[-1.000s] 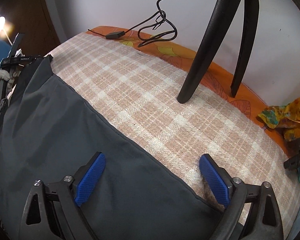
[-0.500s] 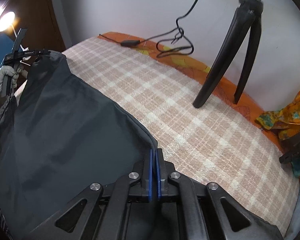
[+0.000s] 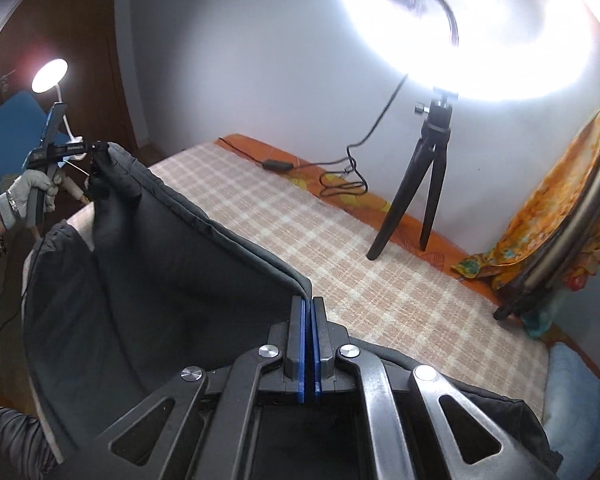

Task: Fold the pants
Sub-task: 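Close the left tool on the waistband while the right tool grips the leg edge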

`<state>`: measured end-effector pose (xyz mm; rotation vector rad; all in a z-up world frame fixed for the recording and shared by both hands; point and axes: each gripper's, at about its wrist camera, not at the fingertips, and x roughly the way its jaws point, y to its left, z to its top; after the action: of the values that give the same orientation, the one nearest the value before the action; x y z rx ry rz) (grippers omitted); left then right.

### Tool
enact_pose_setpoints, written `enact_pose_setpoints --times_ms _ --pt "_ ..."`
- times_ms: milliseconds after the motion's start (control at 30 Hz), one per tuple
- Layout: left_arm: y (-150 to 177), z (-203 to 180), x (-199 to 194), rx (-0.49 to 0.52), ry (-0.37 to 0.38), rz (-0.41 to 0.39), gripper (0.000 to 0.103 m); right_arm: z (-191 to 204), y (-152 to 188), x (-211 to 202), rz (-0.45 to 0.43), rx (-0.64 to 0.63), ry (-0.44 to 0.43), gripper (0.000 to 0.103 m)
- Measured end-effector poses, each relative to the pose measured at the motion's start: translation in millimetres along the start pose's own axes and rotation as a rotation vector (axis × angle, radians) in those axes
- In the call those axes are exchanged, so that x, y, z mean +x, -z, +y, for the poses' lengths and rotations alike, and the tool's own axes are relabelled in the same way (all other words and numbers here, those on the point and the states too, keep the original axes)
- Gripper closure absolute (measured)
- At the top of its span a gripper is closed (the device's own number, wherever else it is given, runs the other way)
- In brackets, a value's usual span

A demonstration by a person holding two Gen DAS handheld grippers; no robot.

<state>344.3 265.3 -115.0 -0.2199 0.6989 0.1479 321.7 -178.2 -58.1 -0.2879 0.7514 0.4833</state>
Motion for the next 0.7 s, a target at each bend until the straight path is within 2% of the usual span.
enact_pose_setpoints --times_ms 133,400,700 --pt "12.3 9.5 -28.0 -0.008 0.007 -0.022 0.081 17.3 6.7 -33.9 -0.022 -0.01 -0.008 0.103" --pt "49.9 27.3 -77.0 -0.027 0.019 -0.046 0.081 56.8 34.5 -83.4 -0.002 -0.066 -0.045 0.103" --pt "97.2 43.6 -105.3 -0.054 0.045 -0.063 0.081 106.0 91.3 -116.9 0.037 -0.104 -0.059 0.103"
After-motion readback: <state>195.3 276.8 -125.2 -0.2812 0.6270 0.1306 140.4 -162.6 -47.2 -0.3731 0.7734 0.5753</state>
